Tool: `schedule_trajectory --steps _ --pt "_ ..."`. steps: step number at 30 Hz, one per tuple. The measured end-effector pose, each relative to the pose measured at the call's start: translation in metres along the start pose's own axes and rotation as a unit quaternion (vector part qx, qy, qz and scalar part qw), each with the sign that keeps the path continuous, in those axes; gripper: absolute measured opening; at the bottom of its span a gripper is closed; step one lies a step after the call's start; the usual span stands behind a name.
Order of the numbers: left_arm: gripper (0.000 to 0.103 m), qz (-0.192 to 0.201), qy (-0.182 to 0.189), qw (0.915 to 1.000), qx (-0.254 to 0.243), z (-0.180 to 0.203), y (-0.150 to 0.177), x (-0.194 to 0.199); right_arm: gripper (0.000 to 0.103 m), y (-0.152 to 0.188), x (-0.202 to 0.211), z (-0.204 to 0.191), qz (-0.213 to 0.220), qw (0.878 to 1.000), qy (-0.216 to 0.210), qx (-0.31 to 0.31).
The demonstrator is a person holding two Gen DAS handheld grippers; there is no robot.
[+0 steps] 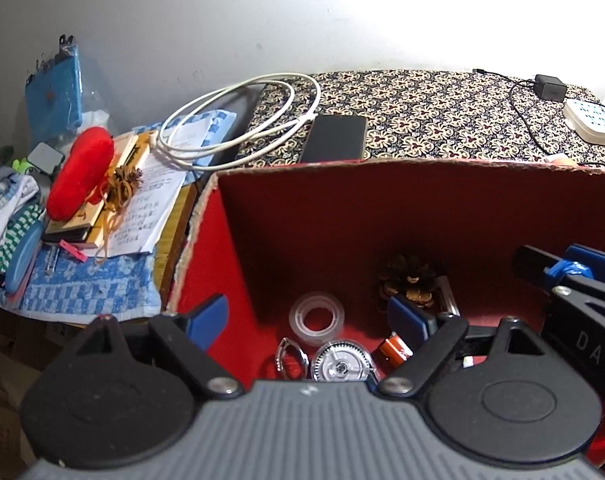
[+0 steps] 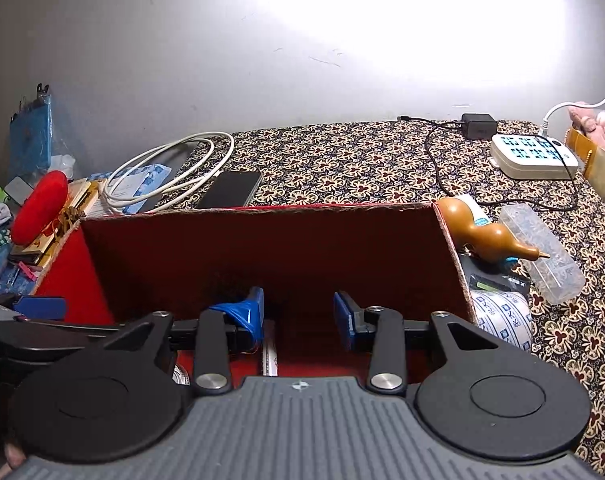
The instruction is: Organize rigid objects
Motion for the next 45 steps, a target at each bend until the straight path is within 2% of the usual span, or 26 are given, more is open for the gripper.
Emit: schedule_trajectory --steps 6,15,20,45 --pt "0.088 -0.009 0.012 0.9999 0.005 -0.002 0.000 -0.005 0.022 0.000 -0.006 0.000 -0.025 1.000 -0.003 -0.011" --pt "0.088 -0.018 0.016 0.9997 -0.008 0.001 0.000 -0.008 0.022 0.001 -0.007 -0.002 -0.029 1.000 0.000 -0.008" --pt "0.088 -0.015 0.021 0.9996 -0.010 0.001 0.000 -0.008 0.022 -0.001 -0.010 0.004 -0.038 0.999 -0.008 -0.028" --pt "0.088 -0.020 0.015 0.9995 -0.021 0.003 -0.001 -0.011 0.022 -0.001 -0.012 0.003 -0.041 0.999 -0.018 -0.026"
Point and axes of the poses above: each gripper's, at about its wrist camera, not at the fingertips, and x roughly against the way its jaws point, z to its right, y to its underside, the point moved 1 cm from there along -x, roughly the way its jaws point, and after that the axes turned 4 degrees about -x, right-handed, at the moved point
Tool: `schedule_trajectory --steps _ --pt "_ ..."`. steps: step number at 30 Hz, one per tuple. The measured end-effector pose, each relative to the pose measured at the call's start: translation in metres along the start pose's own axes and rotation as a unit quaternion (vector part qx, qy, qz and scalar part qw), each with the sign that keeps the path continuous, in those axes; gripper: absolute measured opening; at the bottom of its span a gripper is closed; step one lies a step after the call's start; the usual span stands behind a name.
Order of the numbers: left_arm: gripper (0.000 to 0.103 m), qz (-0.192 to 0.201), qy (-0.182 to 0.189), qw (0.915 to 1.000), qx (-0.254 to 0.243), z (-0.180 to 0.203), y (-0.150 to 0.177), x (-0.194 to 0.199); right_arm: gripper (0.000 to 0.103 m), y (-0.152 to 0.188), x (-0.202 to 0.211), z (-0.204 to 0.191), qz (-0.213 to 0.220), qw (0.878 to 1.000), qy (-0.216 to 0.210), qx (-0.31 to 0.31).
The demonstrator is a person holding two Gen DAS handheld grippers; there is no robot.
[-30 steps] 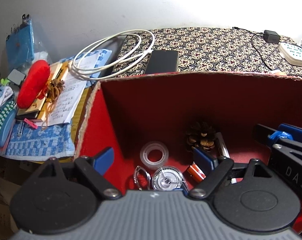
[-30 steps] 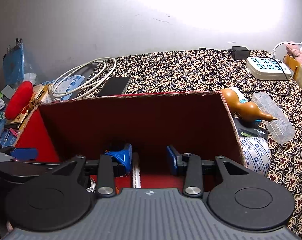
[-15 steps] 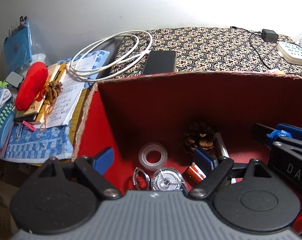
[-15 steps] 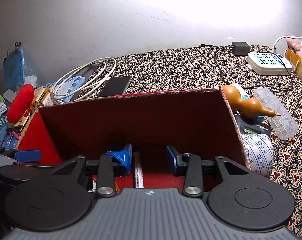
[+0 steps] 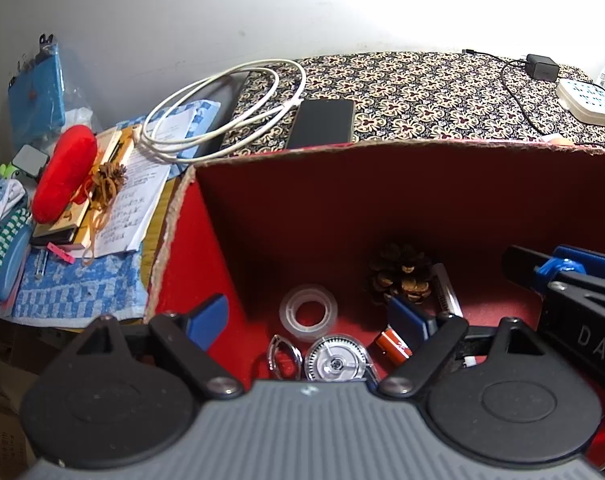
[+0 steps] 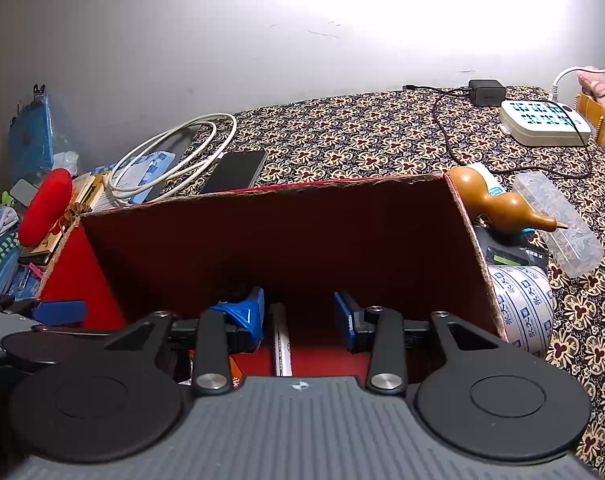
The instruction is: Organize rigid objects
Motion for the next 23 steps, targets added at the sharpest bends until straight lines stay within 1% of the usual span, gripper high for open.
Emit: schedule_trajectory --steps 6,13,16,23 --pt "0.088 0.000 -0.003 1.0000 -0.002 -0.0003 0.0005 0.0001 0.022 -0.0004 0.0001 -0.0011 0.000 1.000 -0.002 0.001" --pt "0.088 -0.001 -0.018 0.9998 -0.005 0.0023 0.0009 0.0016 0.022 -0.0014 -0.0009 -0.0010 -0.003 1.000 -0.009 0.002" --pt "0.088 0.006 -0.024 0.9997 -0.004 0.0017 0.0012 0.0034 0.022 -0.0020 -0.0014 -0.0003 -0.002 1.000 -0.010 0.001" --pt "0.088 0.013 -0.017 0.9998 -0.002 0.0015 0.0012 0.0046 0.022 -0.0020 -0.0007 -0.0006 0.001 1.000 -0.007 0.005"
Point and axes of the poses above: each gripper's, at about its wrist camera, not at the fingertips, and x roughly against the way its jaws point, z to its right, y to its underside, the point moved 1 cm from there along -x, roughly the way its jaws point, and after that the axes turned 4 degrees about -x, right-handed, at the moved point
